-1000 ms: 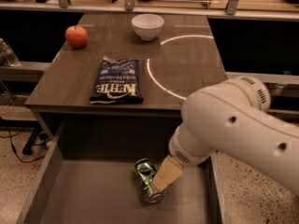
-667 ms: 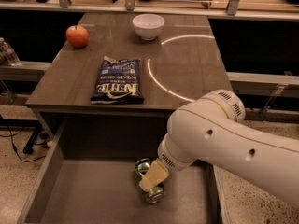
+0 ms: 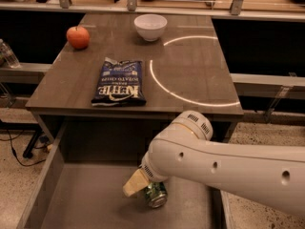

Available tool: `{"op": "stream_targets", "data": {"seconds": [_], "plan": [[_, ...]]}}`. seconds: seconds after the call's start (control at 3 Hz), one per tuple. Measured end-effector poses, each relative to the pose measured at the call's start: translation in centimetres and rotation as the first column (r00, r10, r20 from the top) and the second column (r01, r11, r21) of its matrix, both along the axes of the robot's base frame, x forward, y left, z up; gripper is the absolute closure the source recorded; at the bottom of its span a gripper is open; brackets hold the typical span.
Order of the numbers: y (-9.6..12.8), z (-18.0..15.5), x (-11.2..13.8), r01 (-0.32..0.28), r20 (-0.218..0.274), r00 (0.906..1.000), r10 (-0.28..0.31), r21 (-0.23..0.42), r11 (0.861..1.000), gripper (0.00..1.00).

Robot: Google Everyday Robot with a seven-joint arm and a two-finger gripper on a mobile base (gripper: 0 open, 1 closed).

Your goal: Pick green can from top drawer and place on counter

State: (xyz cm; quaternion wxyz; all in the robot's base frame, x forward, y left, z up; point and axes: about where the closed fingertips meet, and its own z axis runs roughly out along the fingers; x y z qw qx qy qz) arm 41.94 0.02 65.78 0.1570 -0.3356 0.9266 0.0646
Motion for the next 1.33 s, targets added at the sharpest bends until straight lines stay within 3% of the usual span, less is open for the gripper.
{"op": "stream_targets", "data": {"seconds": [0.33, 0.67, 1.33], "plan": [[0.7, -2.0, 0.1, 0.038, -0.002, 0.9993, -0.038, -0.010, 0.999, 0.00], [0.4, -3.1, 0.2, 0.072, 0.008, 0.9974, -0.072, -0.018, 0.997, 0.14], [-0.6, -5.1, -0.7, 0.112, -0.007, 0.9936, -0.112, -0.035, 0.993, 0.61]]}}
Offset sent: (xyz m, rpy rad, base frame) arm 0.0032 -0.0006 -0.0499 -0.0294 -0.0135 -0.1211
